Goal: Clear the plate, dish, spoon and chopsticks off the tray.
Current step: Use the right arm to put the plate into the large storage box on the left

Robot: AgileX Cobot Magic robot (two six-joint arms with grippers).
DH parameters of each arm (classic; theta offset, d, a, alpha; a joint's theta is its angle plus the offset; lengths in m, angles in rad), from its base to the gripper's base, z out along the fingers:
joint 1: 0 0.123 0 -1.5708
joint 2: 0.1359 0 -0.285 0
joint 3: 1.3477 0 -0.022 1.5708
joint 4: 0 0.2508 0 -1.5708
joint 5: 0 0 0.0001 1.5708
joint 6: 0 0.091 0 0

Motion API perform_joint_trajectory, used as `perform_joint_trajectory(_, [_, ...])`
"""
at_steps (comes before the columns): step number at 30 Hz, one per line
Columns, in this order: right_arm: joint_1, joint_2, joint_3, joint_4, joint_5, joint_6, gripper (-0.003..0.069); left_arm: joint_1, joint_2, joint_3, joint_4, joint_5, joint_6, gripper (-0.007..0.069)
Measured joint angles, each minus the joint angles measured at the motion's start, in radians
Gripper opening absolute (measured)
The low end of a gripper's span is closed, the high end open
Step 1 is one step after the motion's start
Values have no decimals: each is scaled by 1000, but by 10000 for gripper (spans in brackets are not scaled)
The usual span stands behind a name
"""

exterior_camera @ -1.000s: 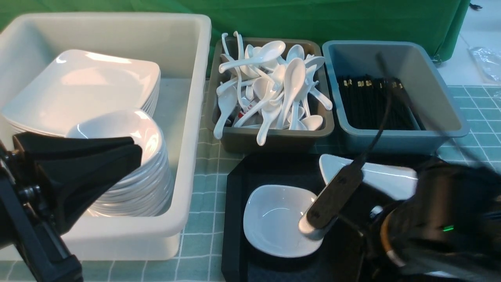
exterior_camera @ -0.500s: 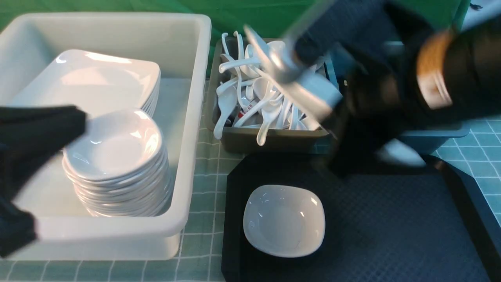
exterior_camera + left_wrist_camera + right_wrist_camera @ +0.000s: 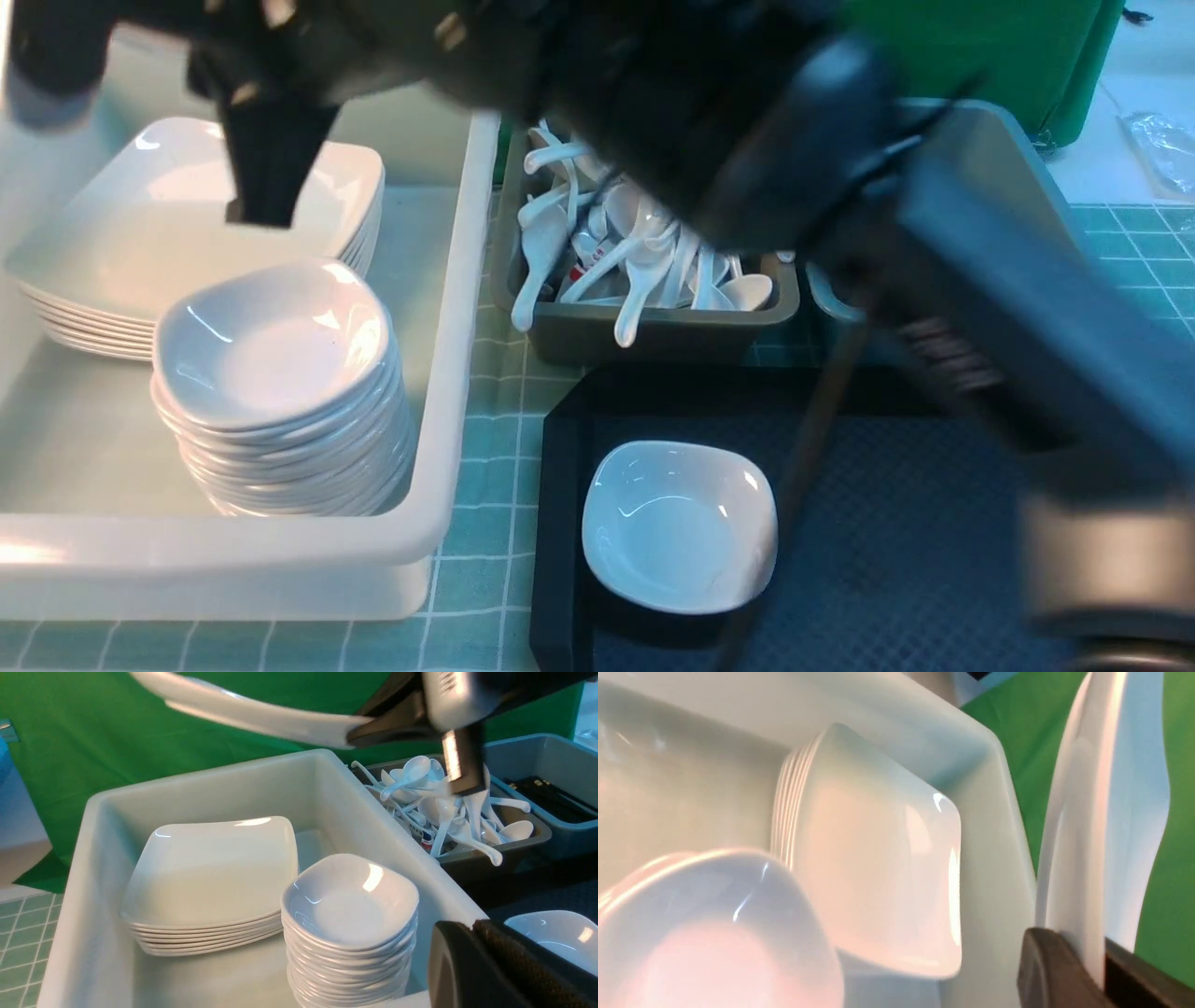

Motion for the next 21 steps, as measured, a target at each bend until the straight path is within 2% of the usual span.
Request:
perform_joint_trajectory(3, [-9,126,-84,14,-43,-21,55,0,-33,0,2,39,-2,17])
perform_joint_trajectory(9, [-62,250,-106,89,-137,-56,55,0,-44,-1,-32,92,16,17])
perform_joint_trajectory(17, [-109,295,-108,125,-141,-81,55,0,-44,-1,-79,90,48,17])
perform_joint_trajectory(21, [-106,301,-110,199,-149,-136,55,0,-44,-1,-80,90,51,17])
